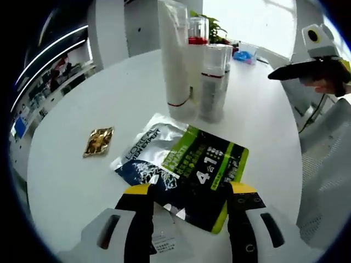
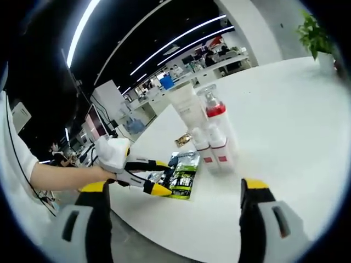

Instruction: Arrange the skincare products in the storage area until every visible bottle or jar stands upright without overlapping.

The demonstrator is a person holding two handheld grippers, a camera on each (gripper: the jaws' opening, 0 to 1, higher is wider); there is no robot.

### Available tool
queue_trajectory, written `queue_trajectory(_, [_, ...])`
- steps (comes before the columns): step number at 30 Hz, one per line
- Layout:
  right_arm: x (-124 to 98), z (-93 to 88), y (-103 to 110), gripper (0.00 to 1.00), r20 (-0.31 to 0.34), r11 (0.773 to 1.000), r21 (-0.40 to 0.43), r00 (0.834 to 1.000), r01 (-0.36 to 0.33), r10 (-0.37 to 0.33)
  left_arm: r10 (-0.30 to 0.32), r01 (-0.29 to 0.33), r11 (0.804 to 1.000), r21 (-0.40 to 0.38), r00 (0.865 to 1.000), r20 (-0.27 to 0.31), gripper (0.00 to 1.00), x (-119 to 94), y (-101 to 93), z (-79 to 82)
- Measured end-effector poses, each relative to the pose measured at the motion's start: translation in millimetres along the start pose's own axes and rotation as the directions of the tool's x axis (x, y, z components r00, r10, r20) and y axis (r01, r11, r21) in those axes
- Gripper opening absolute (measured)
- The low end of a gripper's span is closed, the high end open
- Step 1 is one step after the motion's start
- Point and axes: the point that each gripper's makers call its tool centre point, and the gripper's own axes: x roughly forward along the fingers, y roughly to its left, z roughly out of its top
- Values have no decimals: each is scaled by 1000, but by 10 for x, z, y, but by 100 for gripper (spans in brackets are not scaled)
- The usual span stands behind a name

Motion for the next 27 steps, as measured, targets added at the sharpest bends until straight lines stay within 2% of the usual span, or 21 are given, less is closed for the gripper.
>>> queue_trajectory(14, [-40, 1, 17, 99, 6, 1000, -3, 1000, 6, -6, -3, 3, 1000, -6, 1000, 1, 53, -33, -3, 40])
queue_trajectory(27, [-80, 31, 114, 99, 15, 999, -47, 1000, 7, -6, 18, -17, 999, -31, 1000, 25, 61, -273, -27, 80])
